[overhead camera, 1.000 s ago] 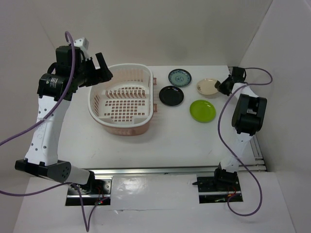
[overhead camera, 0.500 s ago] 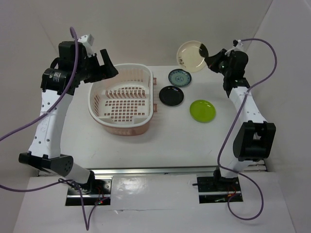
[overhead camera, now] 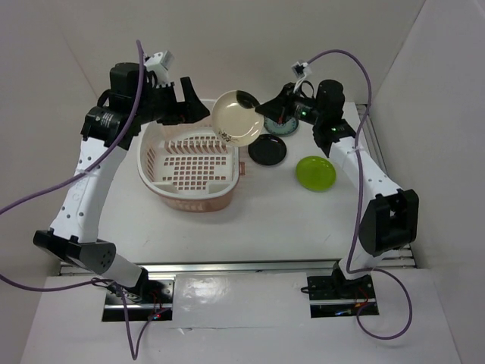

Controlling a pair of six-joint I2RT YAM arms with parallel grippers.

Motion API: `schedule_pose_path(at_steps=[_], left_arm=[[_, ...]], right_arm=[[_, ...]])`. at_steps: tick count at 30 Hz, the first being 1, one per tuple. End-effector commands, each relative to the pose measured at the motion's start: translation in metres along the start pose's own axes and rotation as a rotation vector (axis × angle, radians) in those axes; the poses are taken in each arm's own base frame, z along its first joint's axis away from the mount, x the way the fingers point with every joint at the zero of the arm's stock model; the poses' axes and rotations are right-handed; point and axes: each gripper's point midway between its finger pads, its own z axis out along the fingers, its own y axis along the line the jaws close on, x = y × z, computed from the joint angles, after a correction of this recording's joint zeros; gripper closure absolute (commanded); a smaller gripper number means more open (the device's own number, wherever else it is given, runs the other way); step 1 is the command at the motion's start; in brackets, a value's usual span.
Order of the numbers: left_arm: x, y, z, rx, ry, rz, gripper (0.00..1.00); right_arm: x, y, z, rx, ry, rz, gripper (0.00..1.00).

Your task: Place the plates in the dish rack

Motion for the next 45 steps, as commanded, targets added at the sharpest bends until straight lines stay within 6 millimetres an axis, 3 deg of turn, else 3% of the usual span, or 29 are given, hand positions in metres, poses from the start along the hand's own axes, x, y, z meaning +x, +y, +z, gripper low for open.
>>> schedule_pose_path(at_steps=[1, 5, 9, 14, 17, 22, 24, 27, 32, 33, 34, 37, 39, 40, 41, 42, 45], left_arm=[[-0.016, -0.015, -0.009, 0.064, -0.096, 0.058, 0.0], [-0.004, -0.008, -0.002, 0.051, -0.062, 0.046, 0.07], [0.002, -0.006, 0.003, 0.059, -0.044, 0.051, 0.3], [0.005, -0.009, 0.007, 0.087, -0.041, 0.055, 0.31], [-0.001, -0.012, 0.006, 0.099, -0.07, 0.055, 0.33], [-0.001, -0.012, 0.006, 0.099, -0.07, 0.055, 0.49], [-0.001, -0.012, 0.006, 0.099, -0.07, 0.055, 0.62], [0.007, -0.01, 0.013, 0.113, -0.043, 0.049, 0.69], [0.007, -0.01, 0.015, 0.115, -0.049, 0.051, 0.73], [0.007, -0.01, 0.015, 0.115, -0.049, 0.051, 0.76], [0.007, -0.01, 0.015, 0.115, -0.049, 0.051, 0.86], [0.005, -0.008, 0.018, 0.105, -0.052, 0.05, 0.98], [0.006, -0.003, 0.019, 0.081, -0.04, 0.043, 1.0], [-0.001, -0.003, 0.016, 0.071, -0.062, 0.06, 1.0], [-0.002, -0.001, 0.015, 0.053, -0.063, 0.058, 1.0], [-0.006, 0.001, 0.013, 0.033, -0.08, 0.059, 1.0], [-0.021, 0.025, 0.004, -0.126, -0.143, 0.052, 1.0]], right_arm=[[-0.029, 0.033, -0.001, -0.074, -0.049, -0.078, 1.0], [-0.027, 0.039, 0.008, -0.098, -0.048, -0.074, 1.0], [-0.023, 0.051, 0.018, -0.138, -0.038, -0.07, 1.0], [-0.024, 0.062, 0.024, -0.19, -0.045, -0.052, 1.0], [-0.018, 0.056, 0.029, -0.184, -0.033, -0.039, 1.0], [-0.022, 0.058, 0.028, -0.188, -0.039, -0.036, 1.0], [-0.027, 0.061, 0.028, -0.197, -0.054, -0.029, 1.0], [-0.023, 0.068, 0.031, -0.232, -0.052, -0.013, 1.0], [-0.018, 0.073, 0.036, -0.249, -0.043, -0.001, 1.0], [-0.017, 0.075, 0.036, -0.258, -0.037, -0.002, 1.0], [-0.017, 0.073, 0.038, -0.257, -0.036, -0.001, 1.0], [-0.017, 0.073, 0.038, -0.257, -0.036, -0.001, 1.0], [-0.018, 0.071, 0.038, -0.248, -0.043, -0.009, 1.0], [-0.016, 0.068, 0.039, -0.23, -0.036, 0.006, 0.91], [-0.015, 0.065, 0.04, -0.215, -0.035, 0.006, 0.65], [-0.013, 0.061, 0.04, -0.197, -0.031, 0.018, 0.01], [-0.007, 0.031, 0.042, -0.057, -0.027, 0.036, 0.0]])
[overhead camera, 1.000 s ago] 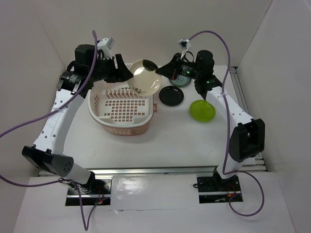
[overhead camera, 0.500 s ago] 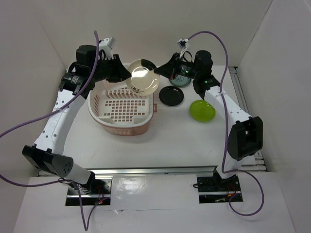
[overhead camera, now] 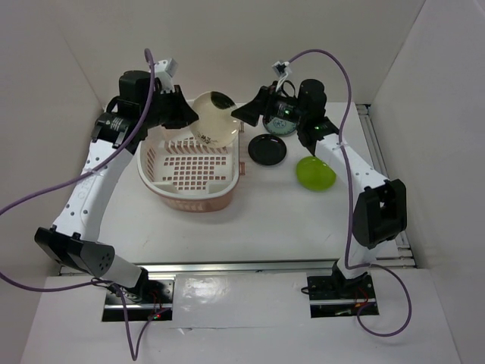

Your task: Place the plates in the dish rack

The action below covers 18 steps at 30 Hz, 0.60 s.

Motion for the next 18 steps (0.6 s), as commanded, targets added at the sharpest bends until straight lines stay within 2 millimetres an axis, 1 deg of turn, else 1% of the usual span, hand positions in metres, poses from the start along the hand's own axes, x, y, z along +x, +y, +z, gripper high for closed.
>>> schedule_pose_path(at_steps=[1, 2, 3, 4, 5, 6, 7, 8, 9, 11, 12, 13, 14, 15, 17, 18], left_arm=[[-0.044, 0.028, -0.021, -0.213, -0.17, 0.021, 1.0], [-0.049, 0.036, -0.027, -0.268, -0.199, 0.019, 1.0], [-0.05, 0.047, -0.03, -0.332, -0.211, 0.015, 1.0], [-0.053, 0.057, -0.034, -0.391, -0.23, 0.021, 1.0], [-0.058, 0.077, -0.039, -0.509, -0.262, 0.016, 1.0], [-0.062, 0.085, -0.046, -0.565, -0.278, 0.024, 1.0], [-0.061, 0.096, -0.044, -0.621, -0.279, 0.023, 1.0], [-0.061, 0.112, -0.045, -0.713, -0.281, 0.034, 1.0], [-0.062, 0.118, -0.045, -0.75, -0.284, 0.042, 1.0], [-0.06, 0.136, -0.045, -0.858, -0.279, 0.055, 1.0], [-0.055, 0.145, -0.036, -0.892, -0.245, 0.084, 1.0], [-0.056, 0.149, -0.033, -0.913, -0.248, 0.095, 1.0], [-0.059, 0.155, -0.032, -0.947, -0.253, 0.116, 1.0], [-0.054, 0.162, -0.021, -0.969, -0.226, 0.134, 1.0], [-0.056, 0.173, -0.016, -1.025, -0.222, 0.177, 1.0], [-0.058, 0.176, -0.013, -1.047, -0.221, 0.191, 1.0]], right_arm=[[-0.025, -0.022, -0.005, 0.15, -0.071, -0.041, 0.0], [-0.022, -0.031, -0.006, 0.198, -0.065, -0.018, 0.0], [-0.026, -0.04, -0.014, 0.25, -0.085, -0.013, 0.0], [-0.027, -0.044, -0.018, 0.288, -0.099, -0.009, 0.0], [-0.035, -0.055, -0.025, 0.355, -0.132, -0.019, 0.0], [-0.033, -0.058, -0.03, 0.392, -0.122, -0.018, 0.0], [-0.03, -0.064, -0.033, 0.427, -0.115, -0.004, 0.0], [-0.029, -0.07, -0.038, 0.476, -0.113, -0.007, 0.0], [-0.021, -0.077, -0.041, 0.502, -0.099, 0.007, 0.0], [-0.016, -0.078, -0.047, 0.527, -0.095, 0.015, 0.0], [-0.008, -0.078, -0.051, 0.533, -0.084, 0.023, 0.0], [-0.004, -0.078, -0.053, 0.536, -0.078, 0.027, 0.0], [-0.004, -0.077, -0.056, 0.544, -0.08, 0.017, 0.0], [0.008, -0.082, -0.058, 0.557, -0.056, 0.034, 0.0], [0.009, -0.076, -0.061, 0.547, -0.055, 0.032, 0.0], [0.016, -0.078, -0.062, 0.552, -0.044, 0.041, 0.0]])
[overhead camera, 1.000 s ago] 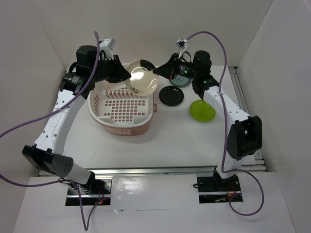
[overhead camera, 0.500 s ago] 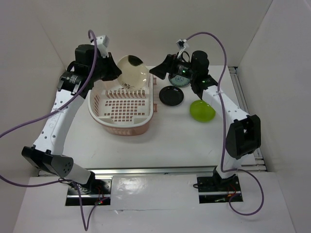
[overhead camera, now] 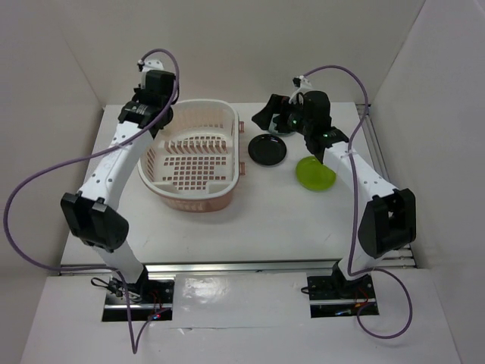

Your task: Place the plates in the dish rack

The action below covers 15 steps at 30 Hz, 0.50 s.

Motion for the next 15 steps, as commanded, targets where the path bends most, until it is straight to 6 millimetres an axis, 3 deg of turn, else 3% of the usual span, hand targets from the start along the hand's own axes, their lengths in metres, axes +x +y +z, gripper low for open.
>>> schedule_pose_path(at_steps=[1, 4, 11, 15], left_arm=[[-0.021, 0.014, 0.02, -0.161, -0.086, 0.056, 1.0], [-0.023, 0.014, 0.035, -0.224, -0.096, 0.12, 1.0], [-0.035, -0.006, 0.038, -0.185, -0.19, 0.182, 1.0], [-0.023, -0.017, 0.043, -0.116, -0.183, 0.214, 1.0]], right_arm=[[-0.011, 0.011, -0.02, -0.003, -0.036, -0.034, 0.0], [-0.003, 0.008, -0.019, -0.005, -0.02, -0.029, 0.0], [-0.002, 0.01, -0.011, -0.026, -0.01, -0.02, 0.0], [-0.007, 0.014, -0.006, -0.05, -0.009, -0.024, 0.0]])
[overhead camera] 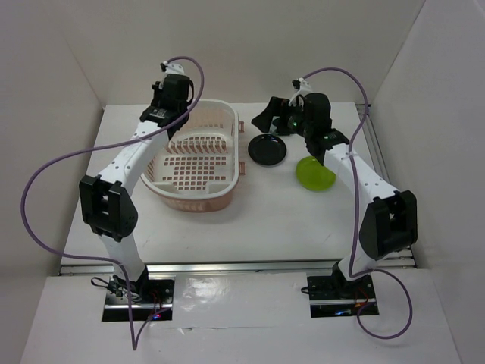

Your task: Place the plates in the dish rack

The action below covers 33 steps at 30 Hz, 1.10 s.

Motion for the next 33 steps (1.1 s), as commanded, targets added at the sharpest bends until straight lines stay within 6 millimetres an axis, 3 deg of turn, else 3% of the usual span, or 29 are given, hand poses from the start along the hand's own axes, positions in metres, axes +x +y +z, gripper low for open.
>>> schedule_pose_path(at_steps=[1, 6, 7, 19, 33], left_arm=[[-0.018, 0.006, -0.008, 0.016, -0.082, -0.017, 1.0], [-0.005, -0.006, -0.003, 0.046, -0.074, -0.004, 1.0], [-0.002, 0.0, -0.001, 0.037, -0.068, -0.005, 1.0], [0.027, 0.001, 0.013, 0.05, -0.031, -0.041, 1.0], [0.049, -0.025, 0.024, 0.113, 0.027, -0.047, 1.0]], right_arm=[[-0.018, 0.016, 0.003, -0.057, -0.029, -0.029, 0.0], [-0.01, 0.016, 0.011, -0.084, 0.0, -0.015, 0.0], [-0.017, 0.019, 0.011, -0.093, -0.018, -0.023, 0.0], [-0.017, 0.022, 0.015, -0.111, -0.006, -0.014, 0.0], [-0.018, 0.02, 0.019, -0.111, -0.006, -0.014, 0.0]])
